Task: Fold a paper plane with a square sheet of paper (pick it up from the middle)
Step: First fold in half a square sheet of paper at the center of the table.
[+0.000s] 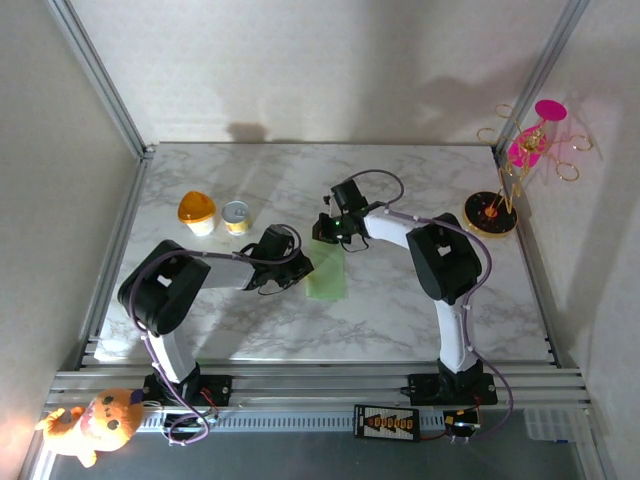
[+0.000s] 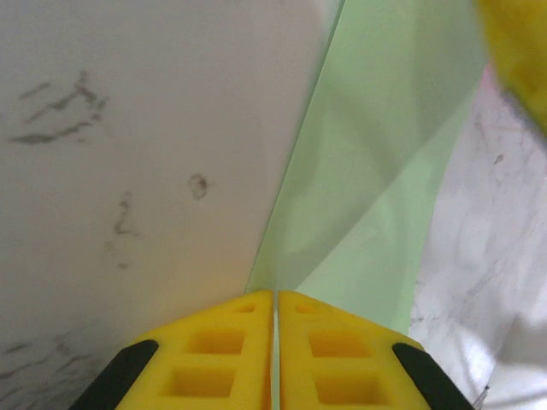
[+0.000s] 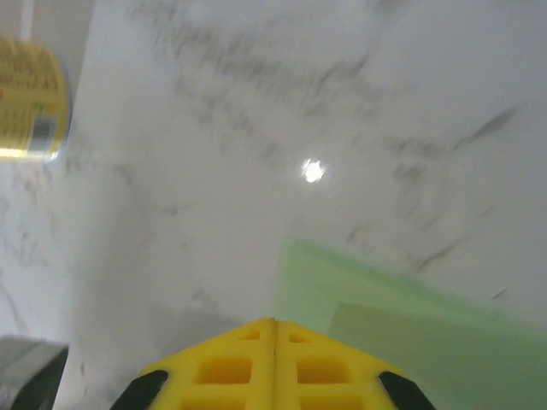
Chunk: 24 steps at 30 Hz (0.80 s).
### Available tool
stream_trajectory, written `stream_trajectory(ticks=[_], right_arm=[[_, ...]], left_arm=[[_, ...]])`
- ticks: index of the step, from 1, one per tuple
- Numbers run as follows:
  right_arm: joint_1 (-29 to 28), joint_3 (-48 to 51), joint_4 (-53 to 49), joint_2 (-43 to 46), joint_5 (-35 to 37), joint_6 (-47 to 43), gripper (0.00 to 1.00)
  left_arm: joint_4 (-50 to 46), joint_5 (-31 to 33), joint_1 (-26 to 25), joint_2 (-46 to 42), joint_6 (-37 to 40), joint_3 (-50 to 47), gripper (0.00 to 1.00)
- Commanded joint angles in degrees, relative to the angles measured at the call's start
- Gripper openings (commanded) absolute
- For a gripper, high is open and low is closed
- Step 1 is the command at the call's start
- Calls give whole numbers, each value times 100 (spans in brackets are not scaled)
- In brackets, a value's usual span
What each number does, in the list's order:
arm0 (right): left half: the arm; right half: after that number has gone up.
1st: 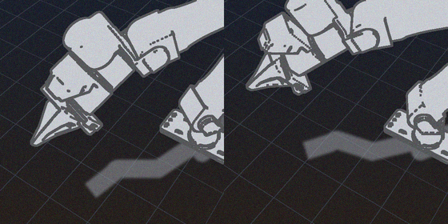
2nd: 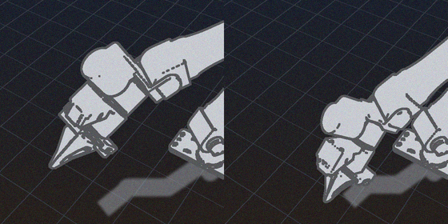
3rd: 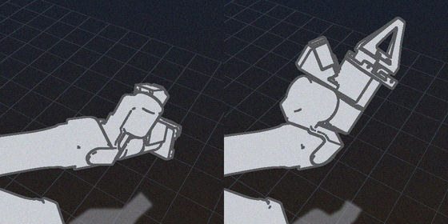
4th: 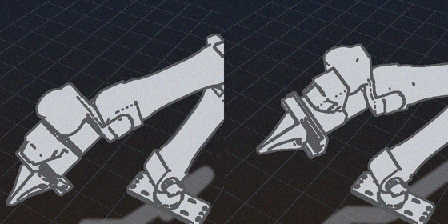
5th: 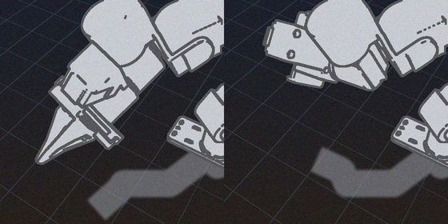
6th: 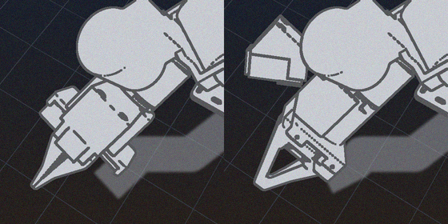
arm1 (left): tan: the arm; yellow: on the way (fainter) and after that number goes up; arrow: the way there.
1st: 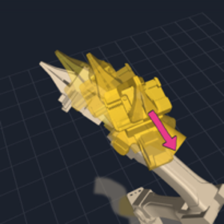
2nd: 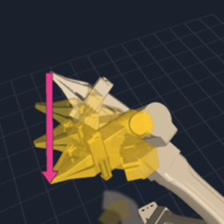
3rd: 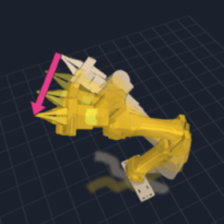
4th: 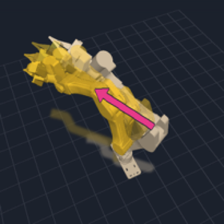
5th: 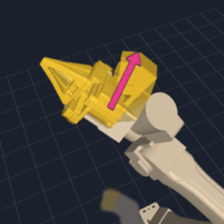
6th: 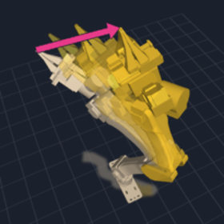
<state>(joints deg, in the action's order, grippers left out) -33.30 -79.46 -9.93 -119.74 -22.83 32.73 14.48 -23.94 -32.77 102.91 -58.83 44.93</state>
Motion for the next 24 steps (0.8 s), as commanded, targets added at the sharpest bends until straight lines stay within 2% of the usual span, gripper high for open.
stream_trajectory(ticks=[1, 8, 16, 24], right_arm=[[-99, 177, 152, 89, -326, 116, 7], [-112, 32, -108, -274, -251, -73, 7], [-111, 44, -258, -453, -20, -100, 6], [-108, 27, -291, -540, 29, -100, 6]], left_arm=[[259, 274, -106, 144, -386, -5, 10], [48, 166, -124, 32, -101, -11, 12], [-610, -110, -251, -309, 802, 244, 17], [-885, -101, -359, -207, 953, 218, 16]])
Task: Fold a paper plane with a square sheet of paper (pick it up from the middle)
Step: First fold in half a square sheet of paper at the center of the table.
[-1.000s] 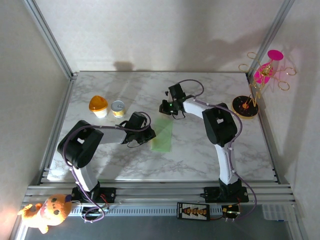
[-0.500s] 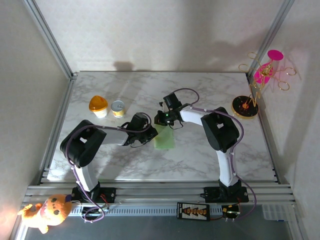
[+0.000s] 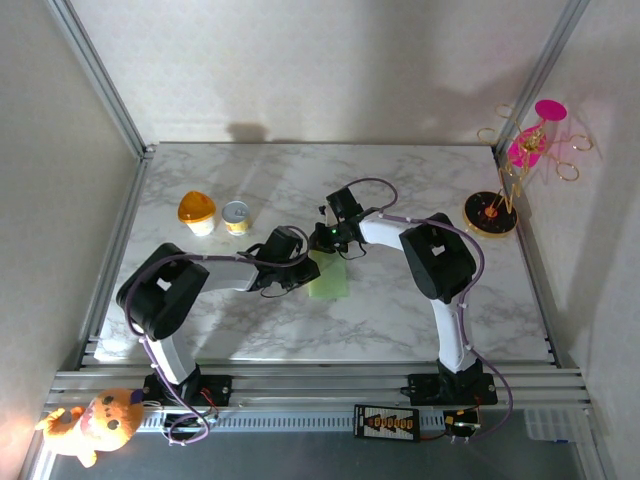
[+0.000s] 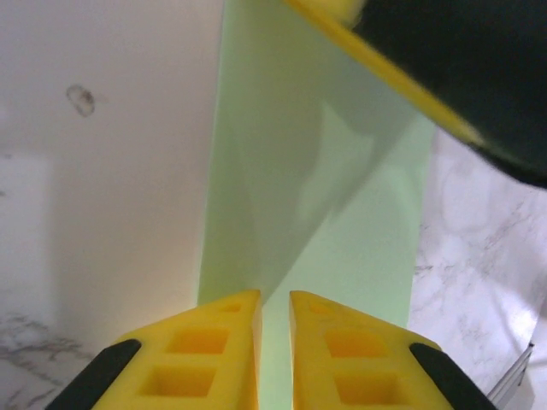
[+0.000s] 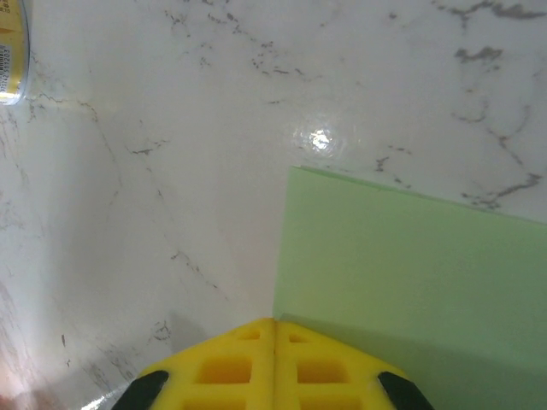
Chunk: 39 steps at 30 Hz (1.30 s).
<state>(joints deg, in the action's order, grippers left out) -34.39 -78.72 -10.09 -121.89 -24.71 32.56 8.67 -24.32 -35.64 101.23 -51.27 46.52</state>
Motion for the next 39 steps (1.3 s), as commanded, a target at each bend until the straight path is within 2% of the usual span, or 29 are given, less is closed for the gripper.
stream_trajectory(ticks=[1, 10, 19, 26, 30, 33, 39], right_arm=[[1, -60, -291, -332, 222, -91, 6], [20, -126, -405, -398, 316, -135, 6], [29, -101, -380, -418, 311, -126, 6], [26, -120, -380, -385, 299, -122, 6], [24, -293, -320, -140, 161, -77, 7], [44, -387, -240, 247, 145, -24, 12], [297, 312, 86, 1057, 463, 352, 21]], left_arm=[[-374, -60, -88, -18, 233, 63, 15], [-996, 35, -201, -170, 555, -63, 14], [-1501, 194, -588, -449, 591, -293, 13], [-1849, 425, -611, -750, 674, -231, 12], [-1768, 495, -536, -1061, 628, 84, 15], [-1555, 634, -386, -1288, 474, 181, 18], [-935, 701, -43, -1279, 173, 234, 24]])
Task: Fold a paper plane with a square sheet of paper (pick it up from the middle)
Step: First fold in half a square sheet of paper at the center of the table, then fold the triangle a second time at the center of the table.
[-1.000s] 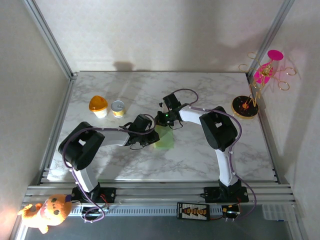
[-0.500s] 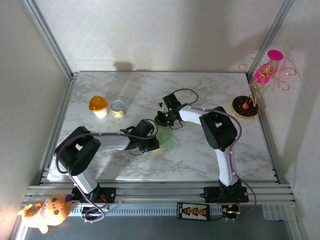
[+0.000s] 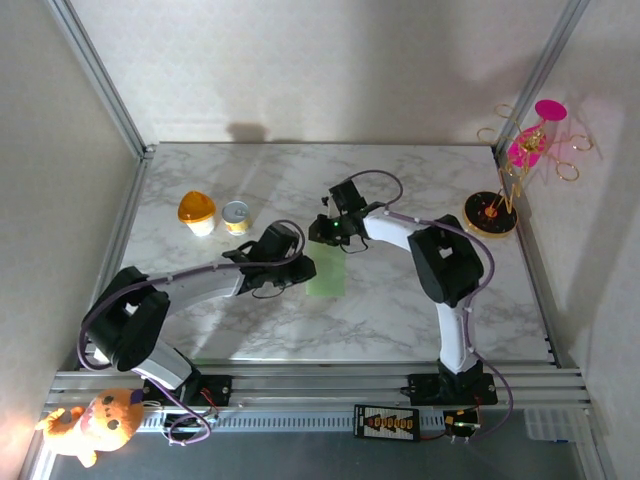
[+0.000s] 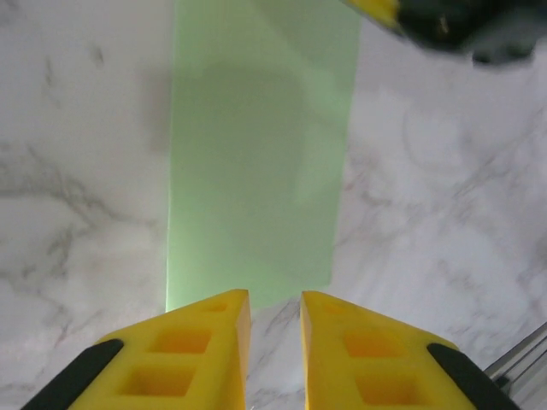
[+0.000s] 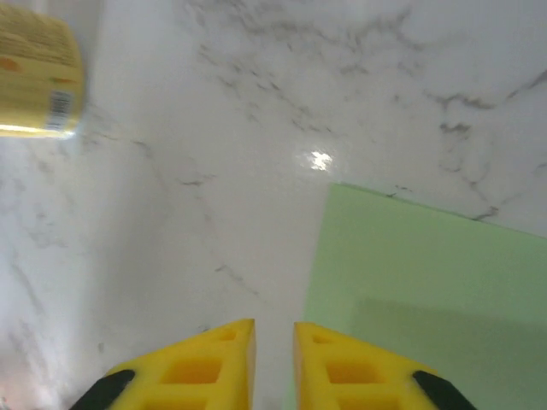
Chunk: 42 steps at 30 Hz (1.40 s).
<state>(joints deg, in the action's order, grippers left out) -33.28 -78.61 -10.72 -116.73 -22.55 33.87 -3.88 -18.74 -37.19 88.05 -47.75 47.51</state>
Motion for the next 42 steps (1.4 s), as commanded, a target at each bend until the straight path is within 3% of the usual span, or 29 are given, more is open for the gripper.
stream_trajectory(ticks=[1, 6, 12, 19, 28, 36, 42], right_arm=[[244, 496, 207, 676, 336, 277, 22], [588, 1314, 373, 1290, 602, 494, 31], [831, 1993, 575, 1770, 777, 706, 39], [854, 2235, 676, 1831, 762, 883, 43], [866, 2426, 738, 2025, 909, 1055, 53], [858, 2861, 879, 2288, 259, 1360, 54], [792, 3170, 992, 2390, -425, 1559, 52]], left_arm=[[428, 93, 132, 143, -200, 208, 24], [548, -80, 133, 970, -128, 846, 25], [519, 165, 267, 1839, -206, 1369, 24], [742, 535, 361, 2301, -472, 1447, 23], [898, 1128, 484, 2379, -824, 1377, 23], [1293, 246, 480, 1562, -894, 1069, 33], [1214, 62, 476, 1402, -905, 769, 34]])
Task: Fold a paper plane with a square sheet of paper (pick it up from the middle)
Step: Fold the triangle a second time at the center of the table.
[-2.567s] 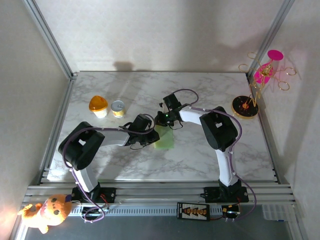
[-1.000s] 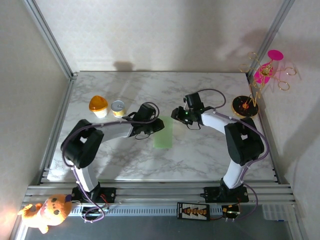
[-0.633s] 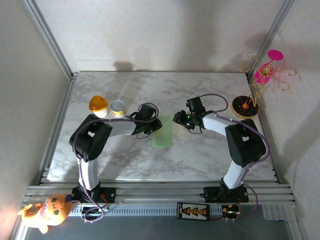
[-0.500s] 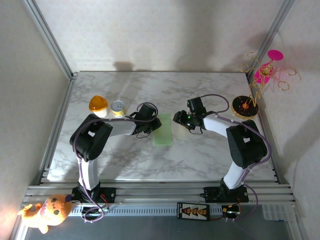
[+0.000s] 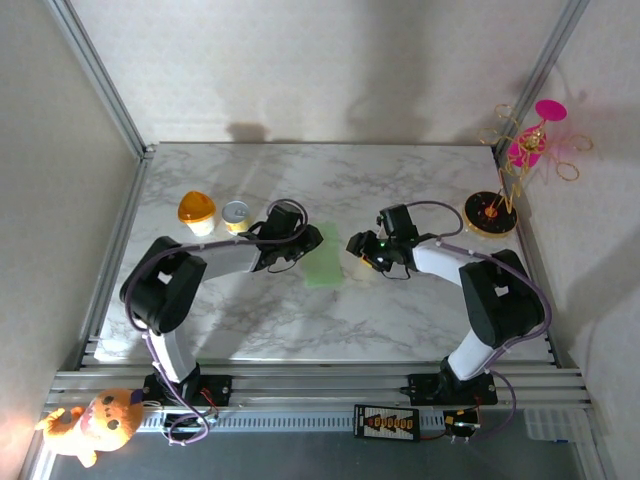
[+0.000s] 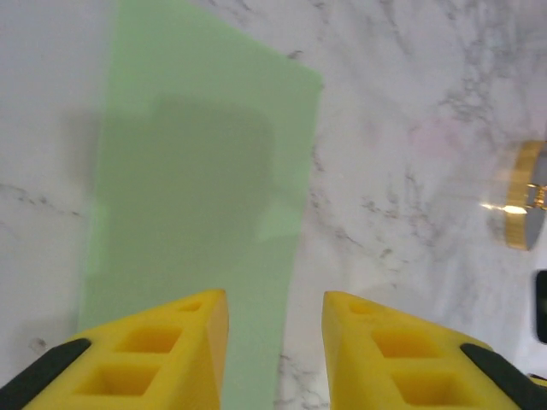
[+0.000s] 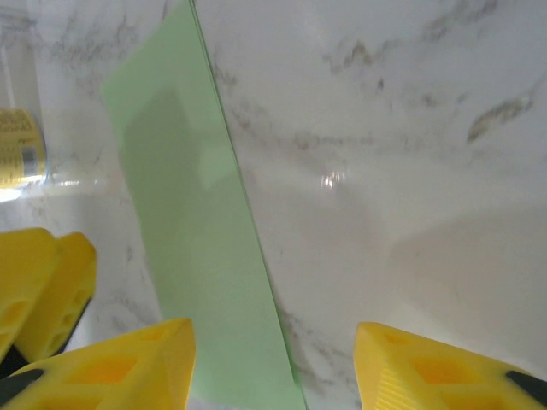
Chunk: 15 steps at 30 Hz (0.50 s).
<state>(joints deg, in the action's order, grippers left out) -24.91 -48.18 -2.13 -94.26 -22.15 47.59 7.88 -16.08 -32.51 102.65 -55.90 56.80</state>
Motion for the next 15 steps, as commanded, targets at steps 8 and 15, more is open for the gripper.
stream_trajectory(ticks=[8, 15], right_arm=[[-231, 187, 116, 32, -686, 268, 50], [-323, 169, 55, -126, -732, 272, 49]], left_arm=[[-111, -61, 15, 466, -78, 146, 27], [-173, 157, 36, 717, -180, 93, 26]])
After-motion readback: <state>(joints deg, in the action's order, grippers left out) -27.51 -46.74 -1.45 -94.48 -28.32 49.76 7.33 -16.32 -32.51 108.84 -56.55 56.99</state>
